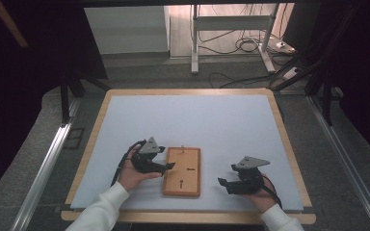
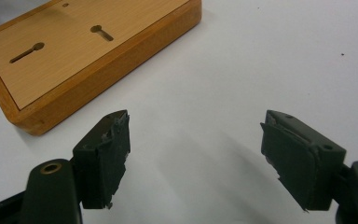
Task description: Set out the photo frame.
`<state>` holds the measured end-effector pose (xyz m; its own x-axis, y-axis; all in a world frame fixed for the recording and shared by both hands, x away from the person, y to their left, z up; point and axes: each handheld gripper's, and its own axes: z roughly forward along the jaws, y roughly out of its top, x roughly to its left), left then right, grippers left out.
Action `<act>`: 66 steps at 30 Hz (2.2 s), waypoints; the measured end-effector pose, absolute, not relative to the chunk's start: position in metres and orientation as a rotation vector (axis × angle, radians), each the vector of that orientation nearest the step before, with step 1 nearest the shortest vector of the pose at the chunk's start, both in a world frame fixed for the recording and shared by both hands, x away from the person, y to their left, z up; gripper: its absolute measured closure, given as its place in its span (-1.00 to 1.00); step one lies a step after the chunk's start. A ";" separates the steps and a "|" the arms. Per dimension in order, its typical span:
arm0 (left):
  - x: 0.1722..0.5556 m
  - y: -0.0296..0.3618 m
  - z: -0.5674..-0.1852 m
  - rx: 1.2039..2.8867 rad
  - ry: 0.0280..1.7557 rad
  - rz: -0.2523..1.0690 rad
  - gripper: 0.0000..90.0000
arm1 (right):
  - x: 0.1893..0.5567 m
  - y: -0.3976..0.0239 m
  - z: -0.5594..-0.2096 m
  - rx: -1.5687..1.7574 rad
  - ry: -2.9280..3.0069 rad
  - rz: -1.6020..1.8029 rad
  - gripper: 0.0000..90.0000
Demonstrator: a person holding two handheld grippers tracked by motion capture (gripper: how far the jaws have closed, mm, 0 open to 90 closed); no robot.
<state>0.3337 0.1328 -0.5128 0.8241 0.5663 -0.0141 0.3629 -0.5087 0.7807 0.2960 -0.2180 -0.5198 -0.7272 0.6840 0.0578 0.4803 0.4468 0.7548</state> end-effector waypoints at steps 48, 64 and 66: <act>0.386 0.088 -0.525 2.160 0.637 0.262 0.84 | 0.293 -0.214 -0.519 0.985 2.432 1.130 -0.47; 0.393 0.091 -0.522 2.168 0.707 0.129 0.86 | 0.288 -0.209 -0.515 0.920 2.415 1.166 -0.47; 0.395 0.092 -0.522 2.166 0.703 0.122 0.85 | 0.287 -0.208 -0.514 0.910 2.417 1.171 -0.47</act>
